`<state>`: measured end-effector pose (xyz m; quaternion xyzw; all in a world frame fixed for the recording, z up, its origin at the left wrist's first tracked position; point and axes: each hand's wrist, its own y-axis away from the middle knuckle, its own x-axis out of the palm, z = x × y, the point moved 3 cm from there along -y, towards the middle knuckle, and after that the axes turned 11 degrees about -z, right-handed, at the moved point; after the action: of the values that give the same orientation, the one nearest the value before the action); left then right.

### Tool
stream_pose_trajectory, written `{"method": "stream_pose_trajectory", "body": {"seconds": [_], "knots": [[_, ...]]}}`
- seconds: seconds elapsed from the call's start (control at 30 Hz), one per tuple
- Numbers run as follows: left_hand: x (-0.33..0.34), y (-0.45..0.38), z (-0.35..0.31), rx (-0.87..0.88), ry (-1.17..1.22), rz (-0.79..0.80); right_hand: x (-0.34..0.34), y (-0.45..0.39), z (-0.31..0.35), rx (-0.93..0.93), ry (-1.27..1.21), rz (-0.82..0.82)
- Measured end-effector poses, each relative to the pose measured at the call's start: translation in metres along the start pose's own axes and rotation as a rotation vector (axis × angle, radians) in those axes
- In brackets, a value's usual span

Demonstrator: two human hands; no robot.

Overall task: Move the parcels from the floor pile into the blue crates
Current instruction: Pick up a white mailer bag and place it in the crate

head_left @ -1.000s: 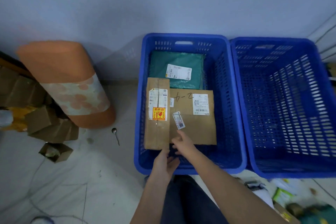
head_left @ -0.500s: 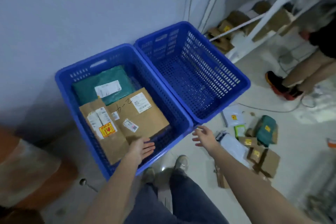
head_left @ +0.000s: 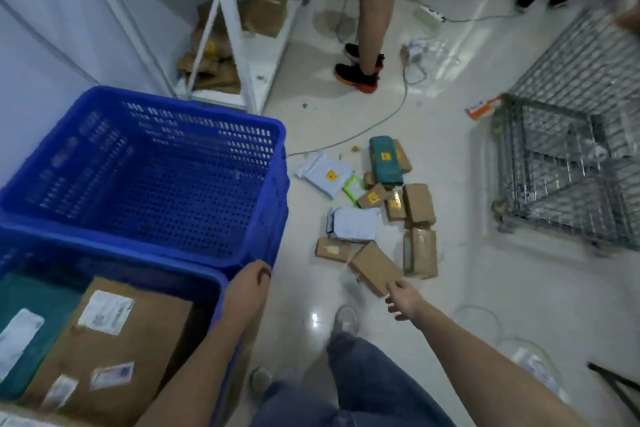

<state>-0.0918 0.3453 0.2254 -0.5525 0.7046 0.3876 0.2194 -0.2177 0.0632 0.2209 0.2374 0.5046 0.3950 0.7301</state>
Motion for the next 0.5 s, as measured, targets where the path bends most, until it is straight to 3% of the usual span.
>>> {"method": "stream_pose_trajectory", "body": {"seconds": [0.07,0.13,0.23,0.37,0.5], "knots": [[0.036,-0.016,-0.027,0.101,-0.189,0.278,-0.024,-0.021,-0.014,0.063,-0.028,-0.012],[0.067,-0.025,-0.038,0.003,-0.308,0.431,-0.043,-0.039,-0.026,0.113,-0.032,-0.013],[0.098,-0.024,-0.047,-0.160,-0.318,0.482,-0.065,-0.060,-0.038,0.180,-0.031,0.005],[0.124,-0.027,-0.070,-0.103,-0.365,0.515,-0.082,-0.085,-0.038,0.246,-0.028,0.030],[0.135,-0.047,-0.067,-0.223,-0.333,0.528,-0.079,-0.110,-0.025,0.275,-0.023,0.059]]}}
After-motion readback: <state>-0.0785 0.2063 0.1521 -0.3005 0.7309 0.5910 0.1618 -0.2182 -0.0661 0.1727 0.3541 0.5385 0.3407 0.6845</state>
